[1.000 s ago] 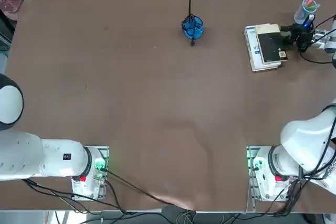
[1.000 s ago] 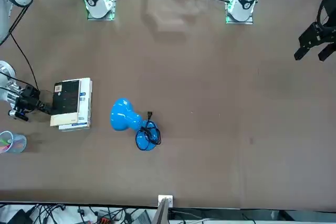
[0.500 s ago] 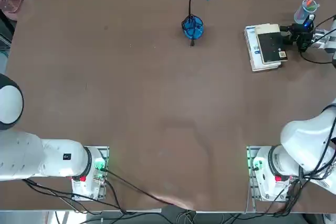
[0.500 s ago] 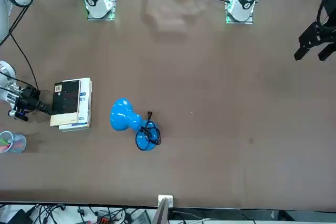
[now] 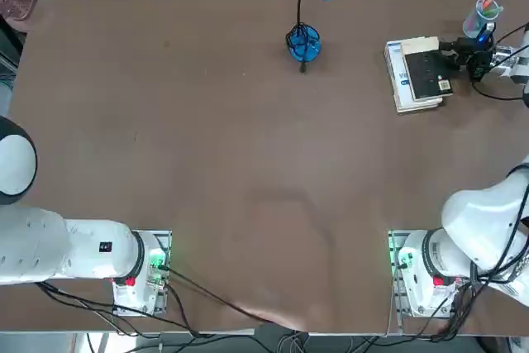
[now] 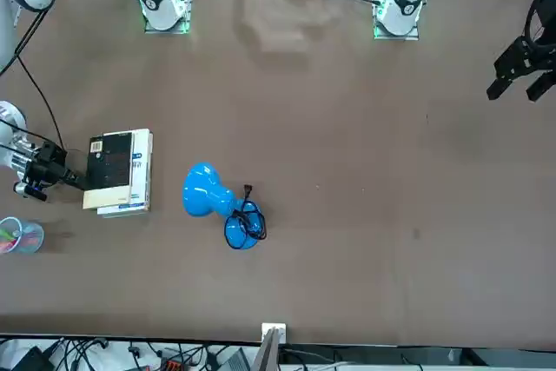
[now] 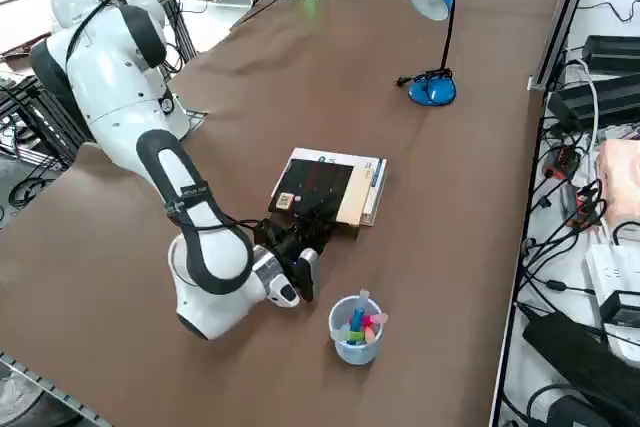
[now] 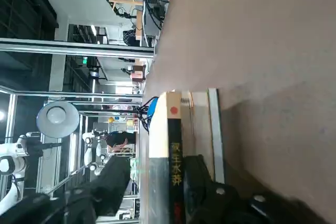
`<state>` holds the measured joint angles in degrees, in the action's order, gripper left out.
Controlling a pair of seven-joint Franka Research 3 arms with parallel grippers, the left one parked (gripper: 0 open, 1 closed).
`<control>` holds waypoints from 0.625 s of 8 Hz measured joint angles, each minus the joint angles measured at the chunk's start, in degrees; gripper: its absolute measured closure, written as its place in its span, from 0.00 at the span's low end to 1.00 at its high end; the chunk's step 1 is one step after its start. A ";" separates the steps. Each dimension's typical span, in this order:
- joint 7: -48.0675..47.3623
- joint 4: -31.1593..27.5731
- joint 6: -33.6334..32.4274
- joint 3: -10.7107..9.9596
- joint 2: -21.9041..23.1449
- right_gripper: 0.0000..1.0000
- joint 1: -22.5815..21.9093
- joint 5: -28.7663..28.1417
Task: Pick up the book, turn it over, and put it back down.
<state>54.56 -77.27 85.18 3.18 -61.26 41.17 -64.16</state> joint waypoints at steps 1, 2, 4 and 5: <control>0.00 0.00 0.00 0.00 -0.01 0.50 -0.03 0.00; 0.00 0.00 0.00 0.00 -0.02 0.64 -0.03 0.00; 0.00 0.00 0.00 0.00 -0.02 0.85 -0.04 0.00; 0.00 0.01 -0.06 0.00 -0.02 0.89 -0.04 0.00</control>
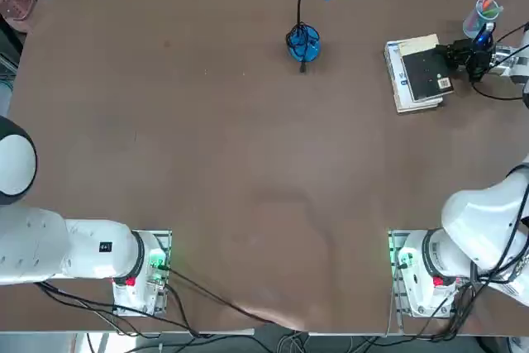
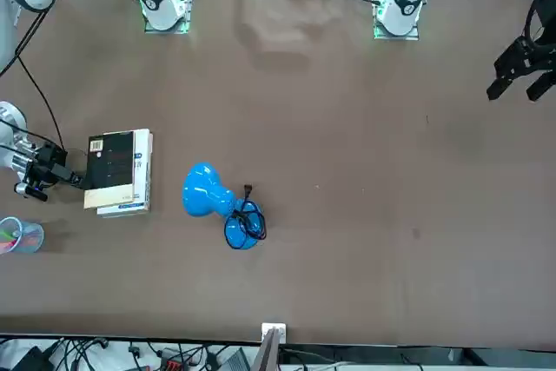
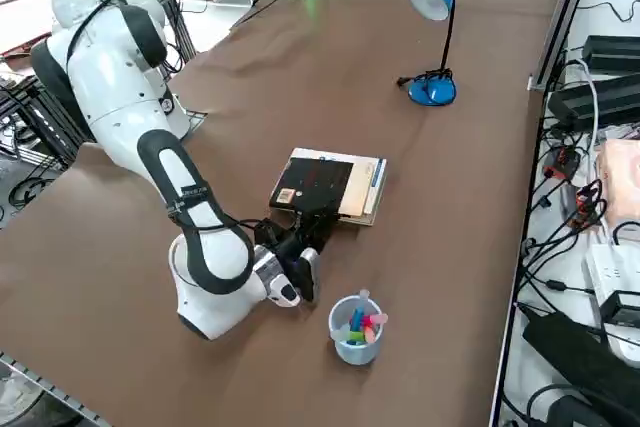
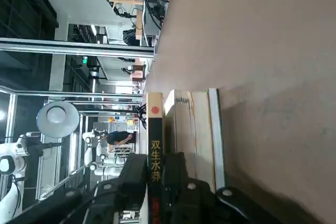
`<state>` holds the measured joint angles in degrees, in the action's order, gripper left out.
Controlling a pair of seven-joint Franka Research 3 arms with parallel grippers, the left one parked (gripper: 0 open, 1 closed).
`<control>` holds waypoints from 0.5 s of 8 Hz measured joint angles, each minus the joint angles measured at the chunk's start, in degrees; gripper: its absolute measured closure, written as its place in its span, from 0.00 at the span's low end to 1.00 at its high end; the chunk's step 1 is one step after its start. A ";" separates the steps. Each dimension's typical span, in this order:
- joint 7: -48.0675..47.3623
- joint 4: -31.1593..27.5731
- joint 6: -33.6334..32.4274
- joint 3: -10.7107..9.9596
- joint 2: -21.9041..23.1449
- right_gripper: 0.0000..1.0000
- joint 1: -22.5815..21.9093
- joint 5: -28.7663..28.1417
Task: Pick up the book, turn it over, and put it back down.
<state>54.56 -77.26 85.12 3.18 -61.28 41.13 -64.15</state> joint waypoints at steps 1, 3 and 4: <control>0.00 0.10 -0.23 0.00 0.00 0.89 0.01 0.00; -2.35 1.47 -2.72 -0.10 0.23 0.89 0.09 0.01; -4.07 2.71 -3.93 -0.27 1.15 0.89 0.19 0.72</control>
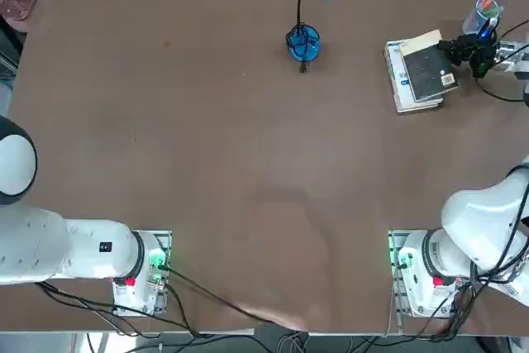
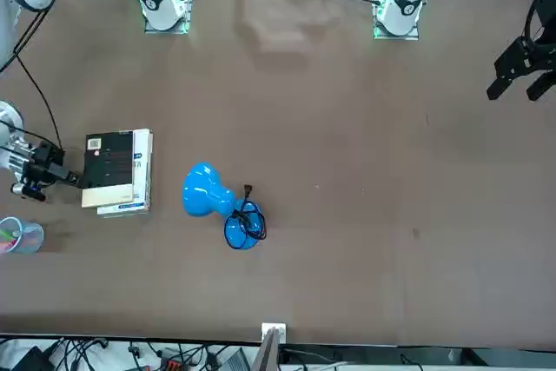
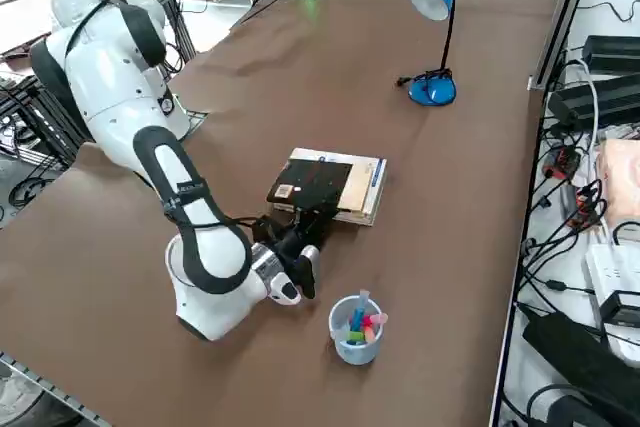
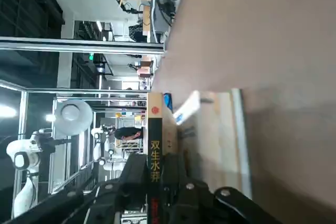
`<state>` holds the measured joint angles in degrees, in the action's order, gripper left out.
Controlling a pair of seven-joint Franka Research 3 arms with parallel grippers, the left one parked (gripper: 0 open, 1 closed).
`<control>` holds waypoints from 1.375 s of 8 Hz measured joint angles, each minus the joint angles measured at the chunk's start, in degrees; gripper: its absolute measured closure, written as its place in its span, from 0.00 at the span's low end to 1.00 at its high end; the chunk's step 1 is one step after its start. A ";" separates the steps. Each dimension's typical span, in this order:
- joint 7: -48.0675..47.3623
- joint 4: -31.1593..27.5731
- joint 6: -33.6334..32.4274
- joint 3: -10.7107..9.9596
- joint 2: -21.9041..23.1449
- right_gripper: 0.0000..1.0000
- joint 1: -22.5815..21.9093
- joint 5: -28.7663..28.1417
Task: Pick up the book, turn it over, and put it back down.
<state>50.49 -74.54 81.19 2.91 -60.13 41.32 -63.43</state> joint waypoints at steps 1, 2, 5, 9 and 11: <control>-2.49 1.21 -0.46 -0.04 1.89 0.89 0.17 2.18; -5.14 2.34 -0.70 -0.04 4.83 0.89 0.30 5.87; -15.36 3.51 -0.98 0.16 16.80 0.89 -0.34 17.87; -22.57 3.66 7.14 1.23 28.67 0.89 -13.35 48.81; -23.97 3.47 9.81 1.65 31.26 0.89 -22.84 66.91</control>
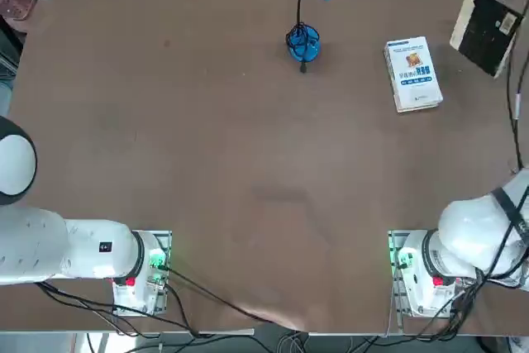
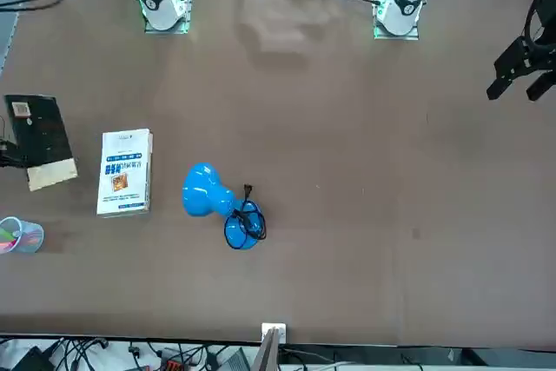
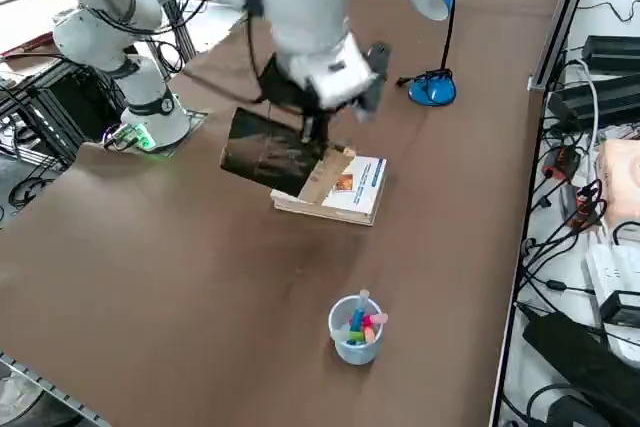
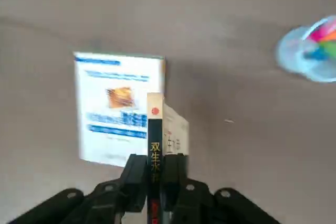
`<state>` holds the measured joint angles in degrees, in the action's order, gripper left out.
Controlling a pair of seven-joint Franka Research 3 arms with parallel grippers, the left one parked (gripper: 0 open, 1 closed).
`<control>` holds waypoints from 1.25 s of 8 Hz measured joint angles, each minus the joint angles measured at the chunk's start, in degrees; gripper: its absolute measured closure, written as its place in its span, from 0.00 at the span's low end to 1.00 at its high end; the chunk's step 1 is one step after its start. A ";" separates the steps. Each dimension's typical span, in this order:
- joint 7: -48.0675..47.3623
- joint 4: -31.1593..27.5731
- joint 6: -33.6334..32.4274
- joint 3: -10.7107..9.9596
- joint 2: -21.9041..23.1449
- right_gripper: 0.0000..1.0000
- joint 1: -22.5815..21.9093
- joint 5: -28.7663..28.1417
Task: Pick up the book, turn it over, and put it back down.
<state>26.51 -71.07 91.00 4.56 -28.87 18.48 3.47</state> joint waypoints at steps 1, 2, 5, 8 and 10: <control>-1.90 -0.50 0.17 0.12 0.30 0.89 -4.68 8.64; -6.05 -1.96 0.23 0.21 0.31 0.89 -9.83 16.62; -27.60 -10.71 0.22 0.39 0.09 0.89 -24.99 36.37; -51.51 -21.52 1.38 0.34 -0.02 0.89 -34.29 51.13; -61.25 -27.97 2.02 0.29 0.00 0.89 -36.82 60.06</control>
<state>-34.73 -99.04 93.02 4.85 -28.87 -18.35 63.54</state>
